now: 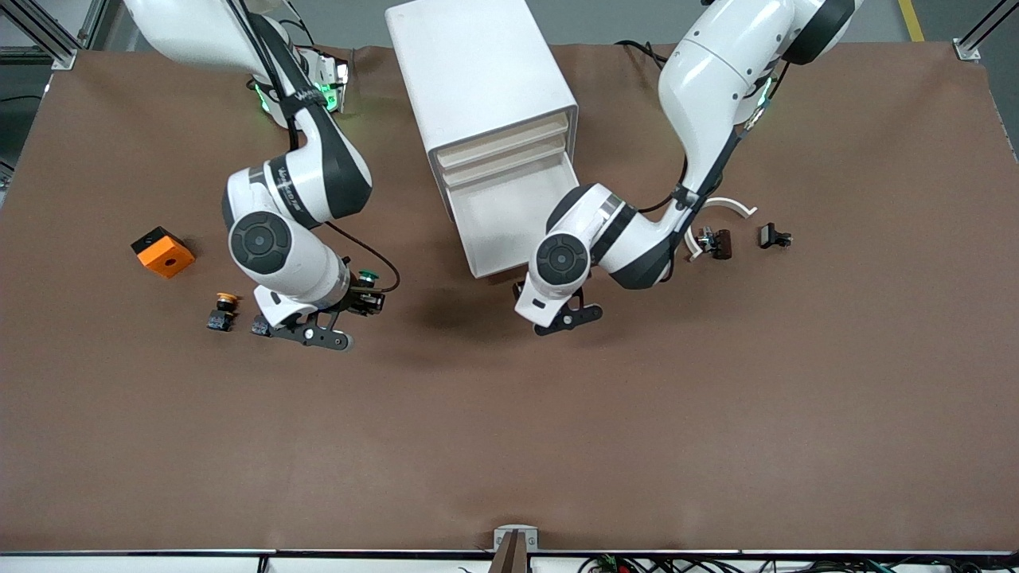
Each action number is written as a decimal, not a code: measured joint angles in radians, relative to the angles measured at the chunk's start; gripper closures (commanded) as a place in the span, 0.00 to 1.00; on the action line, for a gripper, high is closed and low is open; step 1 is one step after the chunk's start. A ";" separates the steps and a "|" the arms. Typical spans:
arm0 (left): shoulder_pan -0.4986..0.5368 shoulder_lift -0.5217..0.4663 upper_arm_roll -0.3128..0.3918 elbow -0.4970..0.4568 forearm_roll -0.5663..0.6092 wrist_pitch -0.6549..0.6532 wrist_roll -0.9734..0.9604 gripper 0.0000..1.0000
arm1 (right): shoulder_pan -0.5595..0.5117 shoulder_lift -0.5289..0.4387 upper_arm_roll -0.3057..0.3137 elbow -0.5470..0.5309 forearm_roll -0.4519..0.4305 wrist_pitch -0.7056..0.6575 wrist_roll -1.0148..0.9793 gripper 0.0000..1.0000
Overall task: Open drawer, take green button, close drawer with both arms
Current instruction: 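Lift the button out with the right gripper while the left gripper pushes the drawer, then push the drawer shut with the left gripper while the right gripper lowers the button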
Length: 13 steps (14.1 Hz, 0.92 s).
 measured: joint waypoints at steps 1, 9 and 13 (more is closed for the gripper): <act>0.000 0.000 -0.011 -0.004 0.000 0.000 -0.010 0.00 | -0.010 -0.004 0.000 -0.055 -0.003 0.060 -0.026 1.00; 0.002 -0.001 -0.099 -0.021 0.000 -0.001 -0.166 0.00 | -0.135 -0.034 -0.002 -0.325 -0.004 0.373 -0.197 1.00; 0.002 -0.001 -0.151 -0.054 -0.033 -0.018 -0.220 0.00 | -0.191 -0.030 -0.002 -0.348 -0.005 0.421 -0.230 1.00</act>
